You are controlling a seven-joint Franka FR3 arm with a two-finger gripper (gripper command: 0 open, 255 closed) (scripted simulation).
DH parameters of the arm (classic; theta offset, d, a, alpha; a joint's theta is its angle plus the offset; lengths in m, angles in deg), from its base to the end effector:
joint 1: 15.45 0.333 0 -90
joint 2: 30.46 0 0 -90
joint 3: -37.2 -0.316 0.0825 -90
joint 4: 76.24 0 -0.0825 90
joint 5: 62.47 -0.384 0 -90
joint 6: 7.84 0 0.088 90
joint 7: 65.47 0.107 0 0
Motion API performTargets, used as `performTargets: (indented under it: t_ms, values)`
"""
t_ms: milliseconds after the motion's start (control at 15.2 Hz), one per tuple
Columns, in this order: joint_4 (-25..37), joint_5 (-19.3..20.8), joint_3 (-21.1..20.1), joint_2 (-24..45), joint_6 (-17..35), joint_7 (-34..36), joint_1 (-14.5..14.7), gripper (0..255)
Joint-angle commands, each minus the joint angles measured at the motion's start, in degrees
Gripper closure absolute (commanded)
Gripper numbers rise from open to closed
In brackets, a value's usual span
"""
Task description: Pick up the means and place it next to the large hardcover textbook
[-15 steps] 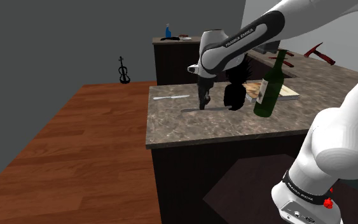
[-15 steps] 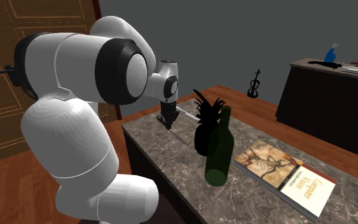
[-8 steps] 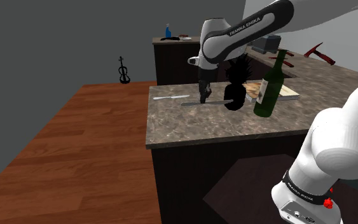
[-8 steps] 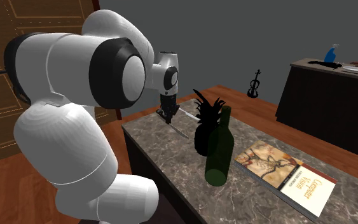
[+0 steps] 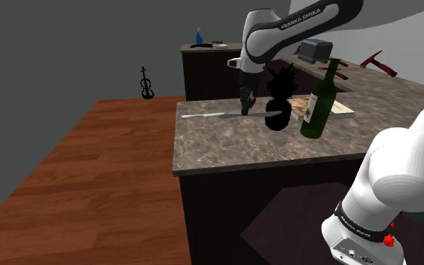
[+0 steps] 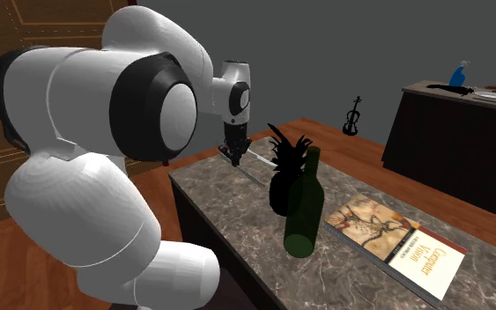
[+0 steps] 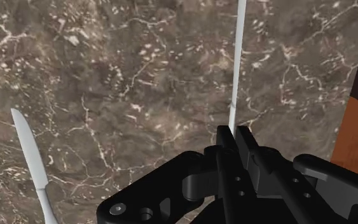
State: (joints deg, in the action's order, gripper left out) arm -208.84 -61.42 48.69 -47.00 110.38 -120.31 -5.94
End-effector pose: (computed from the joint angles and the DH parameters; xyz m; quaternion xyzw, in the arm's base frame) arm 0.4626 -0.0203 0.4584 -0.8917 -0.4519 -0.0238 0.0102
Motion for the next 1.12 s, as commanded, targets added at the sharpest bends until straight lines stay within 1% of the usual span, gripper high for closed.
performTargets:
  t_ms: [0, 528, 1056]
  values:
    - [-2.4, 0.9, 0.9, -2.8, -0.4, -1.3, -1.0, 255]
    - [-10.6, 6.0, 6.7, -13.7, -2.8, -9.1, -6.7, 255]
    - [-14.5, 12.3, 13.7, -21.6, -6.3, -18.5, -13.7, 255]
